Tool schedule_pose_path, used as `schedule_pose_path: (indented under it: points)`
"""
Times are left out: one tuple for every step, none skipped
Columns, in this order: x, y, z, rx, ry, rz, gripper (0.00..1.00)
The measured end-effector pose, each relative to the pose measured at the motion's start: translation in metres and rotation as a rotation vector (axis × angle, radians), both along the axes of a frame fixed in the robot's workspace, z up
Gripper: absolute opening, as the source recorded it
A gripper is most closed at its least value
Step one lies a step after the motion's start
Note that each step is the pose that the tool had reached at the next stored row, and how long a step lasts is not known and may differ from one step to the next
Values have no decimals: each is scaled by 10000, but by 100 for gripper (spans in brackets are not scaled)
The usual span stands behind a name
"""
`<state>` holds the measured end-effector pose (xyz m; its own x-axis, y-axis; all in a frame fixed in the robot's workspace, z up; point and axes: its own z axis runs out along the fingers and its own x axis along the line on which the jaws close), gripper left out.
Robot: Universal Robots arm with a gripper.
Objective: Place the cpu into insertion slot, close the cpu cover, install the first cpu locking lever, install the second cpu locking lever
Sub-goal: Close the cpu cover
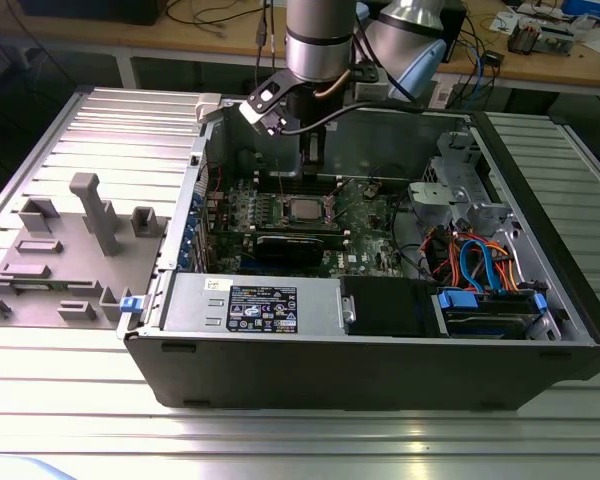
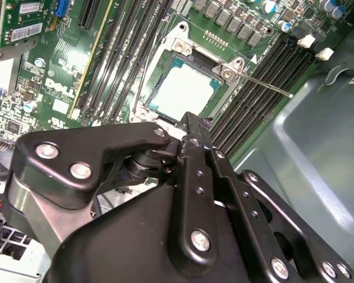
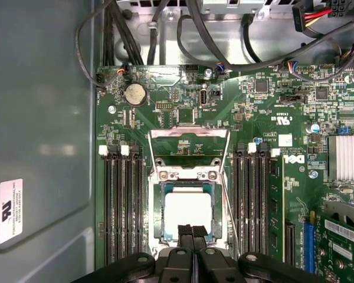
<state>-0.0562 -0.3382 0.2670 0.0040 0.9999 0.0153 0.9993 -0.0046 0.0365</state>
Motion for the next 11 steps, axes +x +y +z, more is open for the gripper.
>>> schedule_pose_path:
  points:
    - [0, 0, 17, 1, -1, 0, 11]
    - [0, 0, 32, 1, -1, 0, 11]
    - [0, 0, 49, 1, -1, 0, 11]
    - [0, 0, 61, 1, 0, 0, 11]
    - [0, 0, 65, 2, -1, 0, 11]
    - [0, 0, 65, 3, -2, 0, 11]
    - [0, 0, 65, 4, -2, 1, 11]
    - [0, 0, 66, 3, -1, 1, 11]
    - [0, 0, 66, 4, -1, 0, 11]
    - [0, 0, 66, 5, -1, 1, 11]
    - [0, 0, 66, 6, 0, 0, 11]
